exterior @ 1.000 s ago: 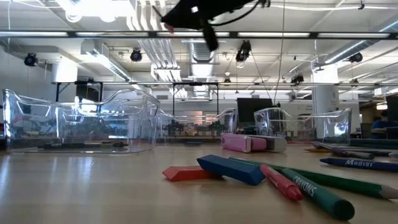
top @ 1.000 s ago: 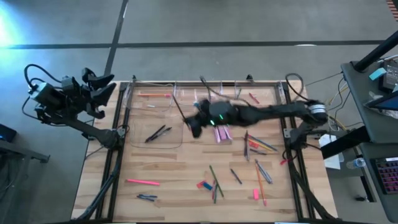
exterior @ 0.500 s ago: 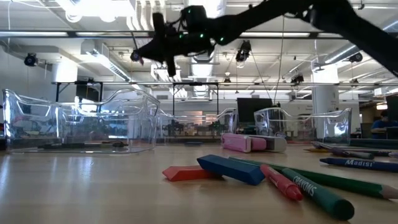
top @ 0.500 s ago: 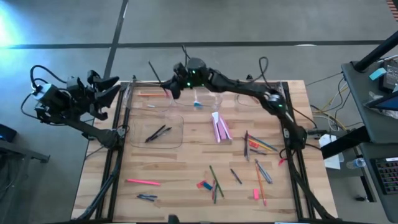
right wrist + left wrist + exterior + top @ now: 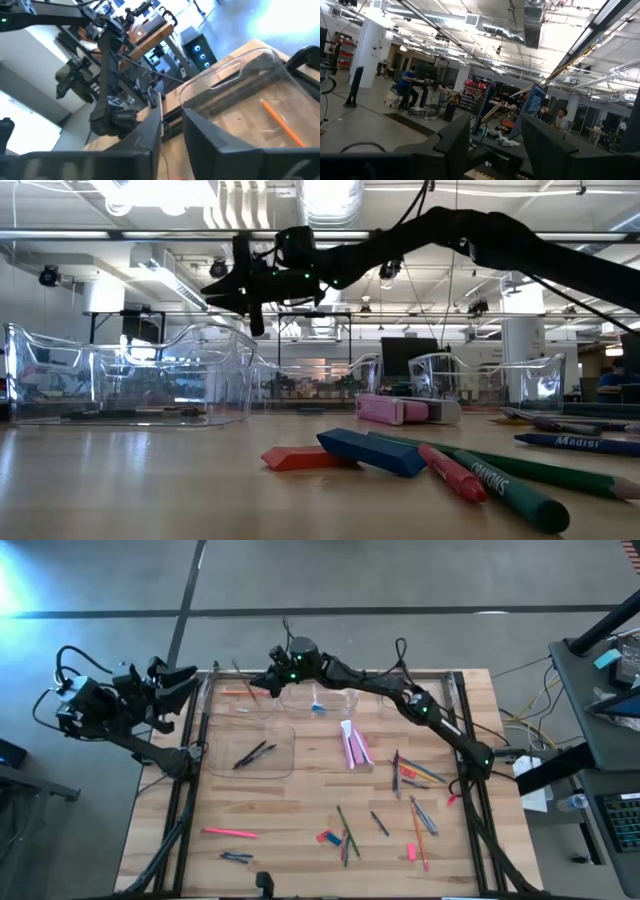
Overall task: Sort crayons/erasers/pens/pencils in bins
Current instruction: Put the green pencil into the top left transparent bin, then put the pink pencil into the top left transparent bin
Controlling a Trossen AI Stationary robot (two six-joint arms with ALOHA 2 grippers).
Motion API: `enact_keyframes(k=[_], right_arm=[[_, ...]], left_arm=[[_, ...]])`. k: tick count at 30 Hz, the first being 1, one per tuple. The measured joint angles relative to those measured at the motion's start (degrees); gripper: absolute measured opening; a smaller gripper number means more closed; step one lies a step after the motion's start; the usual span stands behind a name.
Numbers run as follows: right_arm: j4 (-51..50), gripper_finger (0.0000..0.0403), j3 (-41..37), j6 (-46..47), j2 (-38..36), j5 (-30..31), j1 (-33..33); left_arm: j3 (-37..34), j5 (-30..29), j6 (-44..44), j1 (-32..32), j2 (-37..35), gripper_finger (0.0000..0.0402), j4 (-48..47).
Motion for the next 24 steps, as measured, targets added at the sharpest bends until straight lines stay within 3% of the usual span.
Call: enact_keyframes(k=[4, 8, 13, 15, 19, 24], right_arm=[[-3.8, 0.0130, 0.2, -2.2, -1.9, -0.6, 0.2], [-17.5, 0.0156, 0.4, -6.7, -6.6, 0.6, 0.3], [-41.5, 0.0146, 0.2, -22.3, -15.3, 14.4, 3.3], [-46.1, 0.0136, -0.7, -24.8, -19.1, 16.5, 5.0], [-48.3, 0.0123, -8.0, -25.3, -27.9, 18.2, 8.7], [-48.3, 0.0121, -22.3, -18.5, -40.5, 28.8, 13.9]], left_arm=[[0.0, 0.0, -0.4, 0.0, 1.0, 0.0162, -0.1], [0.0, 0.0, -0.4, 0.0, 2.0, 0.0162, -0.1], [0.0, 0.1, -0.4, 0.0, 2.8, 0.0162, -0.6], [0.0, 0.1, -0.4, 0.0, 2.9, 0.0162, -1.3], [0.0, 1.8, -0.5, 0.0, 2.9, 0.0162, -4.4], [0.0, 2.7, -0.4, 0.0, 3.5, 0.0162, -6.4]])
